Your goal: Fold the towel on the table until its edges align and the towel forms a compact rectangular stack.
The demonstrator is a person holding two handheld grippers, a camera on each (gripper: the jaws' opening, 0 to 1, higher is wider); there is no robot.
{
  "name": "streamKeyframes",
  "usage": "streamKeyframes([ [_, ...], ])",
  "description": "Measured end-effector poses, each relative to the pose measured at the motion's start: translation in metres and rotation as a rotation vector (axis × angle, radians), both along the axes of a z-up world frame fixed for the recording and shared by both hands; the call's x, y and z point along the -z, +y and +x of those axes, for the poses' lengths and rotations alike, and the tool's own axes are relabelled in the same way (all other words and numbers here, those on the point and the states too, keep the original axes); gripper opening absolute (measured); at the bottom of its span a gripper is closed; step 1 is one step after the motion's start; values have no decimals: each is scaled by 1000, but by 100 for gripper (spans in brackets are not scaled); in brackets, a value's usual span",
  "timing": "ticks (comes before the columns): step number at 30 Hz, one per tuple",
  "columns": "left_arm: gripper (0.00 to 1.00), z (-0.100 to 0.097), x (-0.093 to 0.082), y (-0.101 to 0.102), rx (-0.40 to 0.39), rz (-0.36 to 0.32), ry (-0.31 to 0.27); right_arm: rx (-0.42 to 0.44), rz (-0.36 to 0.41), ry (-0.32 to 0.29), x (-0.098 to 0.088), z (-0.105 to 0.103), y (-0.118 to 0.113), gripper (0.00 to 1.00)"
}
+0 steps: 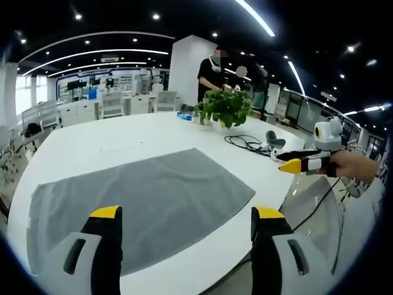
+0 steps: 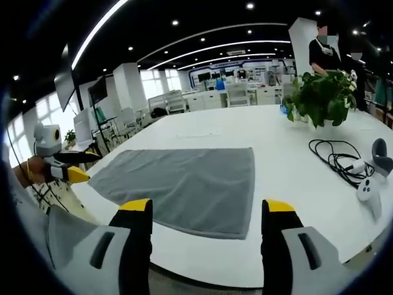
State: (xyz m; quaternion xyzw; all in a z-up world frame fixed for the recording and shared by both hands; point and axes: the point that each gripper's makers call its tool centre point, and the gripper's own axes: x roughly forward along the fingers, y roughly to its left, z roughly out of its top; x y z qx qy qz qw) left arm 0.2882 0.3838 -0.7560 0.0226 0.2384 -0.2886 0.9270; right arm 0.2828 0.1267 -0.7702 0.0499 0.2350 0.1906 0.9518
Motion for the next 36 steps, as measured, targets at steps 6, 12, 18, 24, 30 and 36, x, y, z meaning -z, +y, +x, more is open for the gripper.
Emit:
streamKeyframes([
  [6, 89, -2, 2, -3, 7, 2, 8, 2, 2, 2, 1, -1, -1, 72],
  [12, 88, -2, 4, -7, 17, 6, 13, 9, 6, 9, 4, -2, -3, 72],
  [18, 87, -4, 5, -20, 40, 6, 13, 17, 6, 17, 6, -3, -10, 72],
  [24, 87, -6, 5, -34, 59, 1, 16, 19, 4, 13, 4, 0, -18, 72],
  [30, 87, -7, 5, -40, 64, 4, 17, 15, 5, 2, 1, 5, -24, 72],
  [36, 86, -8, 4, -49, 60, 5, 15, -6, 1, -6, -3, 12, -32, 72],
])
